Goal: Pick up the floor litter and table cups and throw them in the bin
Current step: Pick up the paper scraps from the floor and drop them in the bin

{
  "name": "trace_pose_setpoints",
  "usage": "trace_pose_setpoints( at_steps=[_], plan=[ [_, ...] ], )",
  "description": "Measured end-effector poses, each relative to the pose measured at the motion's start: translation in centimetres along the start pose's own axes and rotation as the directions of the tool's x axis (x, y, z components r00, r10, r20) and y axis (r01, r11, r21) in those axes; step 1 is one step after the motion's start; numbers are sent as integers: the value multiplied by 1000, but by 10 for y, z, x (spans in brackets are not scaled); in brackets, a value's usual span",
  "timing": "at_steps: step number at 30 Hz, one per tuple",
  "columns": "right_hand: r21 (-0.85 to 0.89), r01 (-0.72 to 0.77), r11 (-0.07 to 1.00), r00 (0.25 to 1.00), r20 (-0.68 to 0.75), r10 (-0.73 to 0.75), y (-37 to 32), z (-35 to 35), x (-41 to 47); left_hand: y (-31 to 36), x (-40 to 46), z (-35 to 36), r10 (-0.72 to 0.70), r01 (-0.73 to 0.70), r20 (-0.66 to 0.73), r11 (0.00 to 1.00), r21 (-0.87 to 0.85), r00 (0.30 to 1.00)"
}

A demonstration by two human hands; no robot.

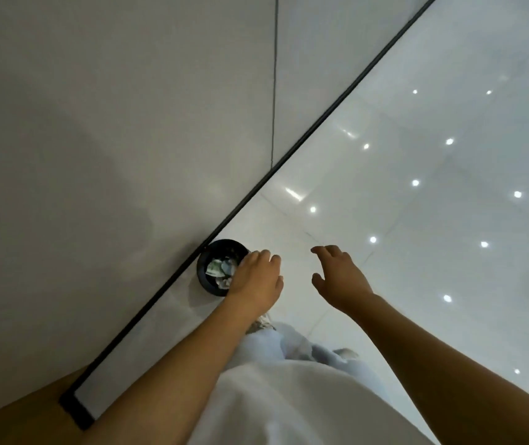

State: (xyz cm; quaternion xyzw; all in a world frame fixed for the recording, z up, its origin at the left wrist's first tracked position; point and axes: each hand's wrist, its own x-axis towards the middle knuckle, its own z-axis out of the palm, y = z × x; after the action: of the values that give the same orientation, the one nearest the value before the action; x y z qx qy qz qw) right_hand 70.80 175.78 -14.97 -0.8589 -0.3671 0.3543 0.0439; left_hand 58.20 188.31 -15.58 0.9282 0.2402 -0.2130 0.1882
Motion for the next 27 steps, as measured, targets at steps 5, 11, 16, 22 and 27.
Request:
trace_pose_setpoints(
  at_steps=[5,11,16,22,27],
  plan=[
    [32,-116,993,987,-108,118,96,-30,-78,119,14,-16,181,-181,12,977,108,983],
    [135,-337,932,913,-194,359,239,-37,-197,306,7,5,415,-423,85,883,202,906],
    [290,-522,802,790,-190,583,343,-24,-297,445,-16,41,573,-612,219,758,226,790],
    [499,-639,586,601,-152,785,430,-6,-387,576,-25,72,687,-782,373,562,271,623],
    [634,-667,391,457,-66,887,497,4,-436,683,-15,94,717,-864,483,397,309,503]
  ],
)
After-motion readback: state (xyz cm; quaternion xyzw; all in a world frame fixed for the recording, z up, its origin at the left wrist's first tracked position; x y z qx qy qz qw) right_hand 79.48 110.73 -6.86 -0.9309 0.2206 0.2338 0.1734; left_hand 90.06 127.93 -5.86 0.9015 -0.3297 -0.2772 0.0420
